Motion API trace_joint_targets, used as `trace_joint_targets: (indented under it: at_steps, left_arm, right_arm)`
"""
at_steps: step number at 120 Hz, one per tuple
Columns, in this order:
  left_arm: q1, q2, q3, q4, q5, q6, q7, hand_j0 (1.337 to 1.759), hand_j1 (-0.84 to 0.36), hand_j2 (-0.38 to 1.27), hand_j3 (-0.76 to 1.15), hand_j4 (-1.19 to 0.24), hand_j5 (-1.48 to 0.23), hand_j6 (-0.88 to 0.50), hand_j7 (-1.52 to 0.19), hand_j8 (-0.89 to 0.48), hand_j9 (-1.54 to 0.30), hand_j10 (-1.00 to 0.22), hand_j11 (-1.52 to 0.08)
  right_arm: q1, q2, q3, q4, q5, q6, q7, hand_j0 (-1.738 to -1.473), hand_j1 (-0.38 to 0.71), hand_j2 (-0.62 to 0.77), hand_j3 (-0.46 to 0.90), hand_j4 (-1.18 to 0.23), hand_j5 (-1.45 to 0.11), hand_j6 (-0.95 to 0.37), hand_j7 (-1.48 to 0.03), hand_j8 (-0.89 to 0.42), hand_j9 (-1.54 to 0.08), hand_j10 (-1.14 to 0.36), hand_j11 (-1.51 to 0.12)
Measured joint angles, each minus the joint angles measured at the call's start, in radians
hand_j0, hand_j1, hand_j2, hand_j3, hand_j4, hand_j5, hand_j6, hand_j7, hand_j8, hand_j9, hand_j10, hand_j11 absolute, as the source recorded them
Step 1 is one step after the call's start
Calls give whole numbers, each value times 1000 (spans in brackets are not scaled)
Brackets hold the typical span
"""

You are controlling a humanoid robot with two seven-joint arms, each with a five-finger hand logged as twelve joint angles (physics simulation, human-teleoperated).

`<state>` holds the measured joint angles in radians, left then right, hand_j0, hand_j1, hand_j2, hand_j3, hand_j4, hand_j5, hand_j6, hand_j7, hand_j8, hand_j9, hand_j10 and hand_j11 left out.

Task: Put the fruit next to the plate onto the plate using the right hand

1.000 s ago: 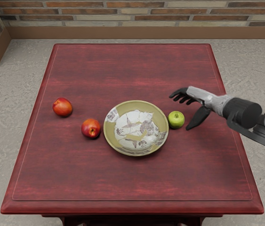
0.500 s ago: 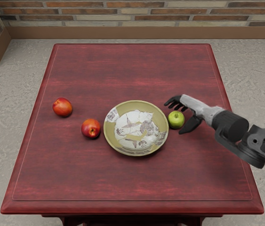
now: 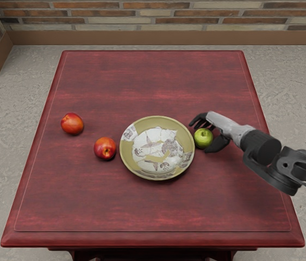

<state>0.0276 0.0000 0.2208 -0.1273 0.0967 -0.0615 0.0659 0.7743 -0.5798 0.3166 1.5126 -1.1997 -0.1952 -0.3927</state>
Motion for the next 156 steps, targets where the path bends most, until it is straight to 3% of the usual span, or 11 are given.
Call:
trace_joint_targets:
  at_steps: [19,51,74,124,156]
  left_arm:
    - [0,0,0,0,0,0,0,1658,55,49,0,-245,-318,-245,-318,-245,-318,-245,-318]
    - [0,0,-1,0,0,0,0,1658,55,50,-1,-245,-318,-245,-318,-245,-318,-245,-318]
    - [0,0,0,0,0,0,0,1658,55,49,0,-245,-318,-245,-318,-245,-318,-245,-318]
    - [0,0,0,0,0,0,0,1658,55,49,0,-245,-318,-245,-318,-245,-318,-245,-318]
    - [0,0,0,0,0,0,0,1658,55,49,0,-245,-318,-245,-318,-245,-318,-245,-318]
  right_arm:
    - [-2,4,-5,-7,-4,-11,3,-1658,204,-68,0,-469,-610,-471,-609,-470,-610,-469,-610]
    - [-5,8,-5,-21,-7,-11,10,-1645,251,-39,-2,-573,-785,-430,-761,-396,-794,-567,-798]
    - [3,-6,12,-11,11,-4,5,-1651,264,181,0,-628,-846,-469,-829,-431,-847,-627,-850]
    - [132,-117,97,90,264,140,2,-1655,293,307,0,-657,-893,-484,-871,-440,-869,-670,-869]
    - [142,-35,171,127,345,264,7,-1656,304,327,0,-675,-933,-459,-902,-415,-897,-695,-895]
